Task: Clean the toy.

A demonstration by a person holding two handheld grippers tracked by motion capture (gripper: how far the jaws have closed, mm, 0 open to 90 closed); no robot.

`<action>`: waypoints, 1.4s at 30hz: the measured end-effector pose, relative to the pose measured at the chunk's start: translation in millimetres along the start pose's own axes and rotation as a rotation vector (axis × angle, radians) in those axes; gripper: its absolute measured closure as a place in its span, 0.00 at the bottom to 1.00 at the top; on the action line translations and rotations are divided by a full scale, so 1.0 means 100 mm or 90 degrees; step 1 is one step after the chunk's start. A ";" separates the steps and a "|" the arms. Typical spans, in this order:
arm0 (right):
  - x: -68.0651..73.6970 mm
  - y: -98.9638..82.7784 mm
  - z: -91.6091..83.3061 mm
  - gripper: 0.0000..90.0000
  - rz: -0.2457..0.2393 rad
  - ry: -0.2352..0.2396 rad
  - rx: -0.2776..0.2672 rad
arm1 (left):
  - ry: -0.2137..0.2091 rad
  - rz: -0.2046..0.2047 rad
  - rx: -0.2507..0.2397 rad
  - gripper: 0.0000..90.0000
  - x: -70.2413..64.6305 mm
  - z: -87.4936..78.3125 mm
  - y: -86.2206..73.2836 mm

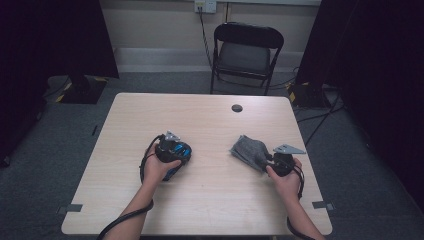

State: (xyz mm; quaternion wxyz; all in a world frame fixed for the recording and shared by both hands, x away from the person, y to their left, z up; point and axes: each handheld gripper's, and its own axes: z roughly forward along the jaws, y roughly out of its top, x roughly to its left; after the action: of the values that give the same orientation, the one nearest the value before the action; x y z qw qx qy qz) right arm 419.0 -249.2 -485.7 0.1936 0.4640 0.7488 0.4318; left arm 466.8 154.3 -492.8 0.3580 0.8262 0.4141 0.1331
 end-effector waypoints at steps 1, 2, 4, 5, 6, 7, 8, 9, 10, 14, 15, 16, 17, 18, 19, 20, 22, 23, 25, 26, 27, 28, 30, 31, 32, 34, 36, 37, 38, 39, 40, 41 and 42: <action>0.00 0.00 -0.01 0.54 -0.003 -0.004 -0.001 | 0.001 -0.001 0.001 0.26 0.00 -0.01 0.00; 0.00 0.01 -0.01 0.51 -0.006 -0.005 -0.003 | 0.002 0.002 0.002 0.26 0.00 -0.01 0.00; 0.01 0.02 -0.02 0.46 -0.010 -0.003 -0.006 | -0.003 -0.005 0.009 0.24 0.01 -0.03 0.00; 0.02 0.03 -0.03 0.44 -0.013 -0.005 -0.004 | -0.001 -0.007 0.007 0.24 0.01 -0.04 0.00; 0.03 0.03 -0.04 0.42 -0.017 -0.007 -0.006 | -0.002 -0.012 0.003 0.24 0.01 -0.06 0.00; 0.04 0.04 -0.04 0.39 -0.019 -0.004 -0.008 | -0.004 -0.012 0.004 0.23 0.02 -0.09 0.00; 0.05 0.05 -0.05 0.37 -0.022 -0.001 -0.008 | -0.002 -0.010 -0.002 0.24 0.02 -0.12 0.01; 0.06 0.05 -0.07 0.36 -0.032 -0.005 -0.009 | 0.000 -0.001 -0.006 0.24 0.02 -0.16 0.02; 0.07 0.06 -0.09 0.35 -0.039 -0.006 -0.011 | -0.004 0.001 -0.011 0.24 0.02 -0.20 0.02; 0.09 0.06 -0.14 0.32 -0.046 -0.004 -0.012 | -0.015 0.003 -0.023 0.24 0.01 -0.32 0.04; 0.09 0.06 -0.15 0.30 -0.046 -0.003 -0.011 | -0.022 0.000 -0.023 0.24 0.00 -0.36 0.04; 0.09 0.05 -0.19 0.29 -0.040 0.000 -0.011 | -0.034 -0.004 -0.030 0.22 -0.02 -0.42 0.02; 0.09 0.04 -0.20 0.28 -0.037 0.004 -0.009 | -0.037 -0.001 -0.035 0.22 -0.03 -0.44 0.01; 0.09 0.04 -0.20 0.28 -0.037 0.004 -0.009 | -0.037 -0.001 -0.035 0.21 -0.03 -0.44 0.01; 0.10 0.03 -0.23 0.27 -0.038 0.006 -0.008 | -0.047 0.004 -0.035 0.20 -0.07 -0.48 -0.01; 0.11 0.03 -0.24 0.27 -0.038 0.010 -0.008 | -0.050 0.006 -0.036 0.20 -0.09 -0.51 -0.02; 0.13 0.02 -0.28 0.26 -0.036 0.017 -0.011 | -0.056 0.006 -0.036 0.20 -0.12 -0.53 -0.02; 0.15 0.01 -0.30 0.25 -0.039 0.021 -0.011 | -0.062 0.013 -0.040 0.20 -0.16 -0.58 -0.04; 0.18 0.00 -0.33 0.24 -0.046 0.027 -0.009 | -0.067 0.024 -0.045 0.19 -0.21 -0.63 -0.07; 0.20 -0.01 -0.34 0.22 -0.049 0.029 -0.005 | -0.074 0.023 -0.045 0.19 -0.24 -0.65 -0.08; 0.22 -0.02 -0.35 0.22 -0.050 0.033 -0.004 | -0.078 0.025 -0.050 0.19 -0.27 -0.67 -0.10; 0.24 -0.03 -0.36 0.22 -0.053 0.039 -0.005 | -0.080 0.035 -0.050 0.19 -0.30 -0.69 -0.11; 0.28 -0.05 -0.38 0.21 -0.057 0.048 -0.002 | -0.088 0.043 -0.055 0.18 -0.36 -0.71 -0.16; 0.29 -0.06 -0.39 0.20 -0.058 0.054 0.000 | -0.091 0.046 -0.054 0.18 -0.39 -0.72 -0.18; 0.31 -0.08 -0.40 0.20 -0.056 0.058 0.000 | -0.099 0.048 -0.049 0.18 -0.42 -0.72 -0.21; 0.35 -0.11 -0.41 0.20 -0.062 0.065 0.010 | -0.113 0.058 -0.047 0.18 -0.47 -0.73 -0.27; 0.40 -0.14 -0.42 0.20 -0.075 0.071 0.019 | -0.131 0.056 -0.050 0.18 -0.52 -0.73 -0.33; 0.43 -0.16 -0.42 0.20 -0.081 0.077 0.023 | -0.137 0.056 -0.052 0.18 -0.55 -0.73 -0.35; 0.46 -0.17 -0.42 0.20 -0.088 0.080 0.030 | -0.142 0.059 -0.048 0.18 -0.58 -0.73 -0.38; 0.49 -0.19 -0.42 0.20 -0.095 0.083 0.035 | -0.147 0.061 -0.049 0.18 -0.61 -0.73 -0.40; 0.52 -0.22 -0.42 0.20 -0.097 0.091 0.041 | -0.147 0.067 -0.047 0.18 -0.63 -0.72 -0.41; 0.55 -0.24 -0.42 0.20 -0.098 0.096 0.047 | -0.148 0.074 -0.044 0.18 -0.65 -0.72 -0.43; 0.58 -0.27 -0.41 0.19 -0.100 0.102 0.053 | -0.149 0.082 -0.045 0.18 -0.68 -0.72 -0.45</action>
State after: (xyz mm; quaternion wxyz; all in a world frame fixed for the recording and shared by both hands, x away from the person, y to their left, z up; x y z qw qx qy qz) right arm 348.0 -223.8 -479.0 0.1466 0.3756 0.8132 0.4198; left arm 360.9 153.6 -468.1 0.4236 0.8479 0.3104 0.0731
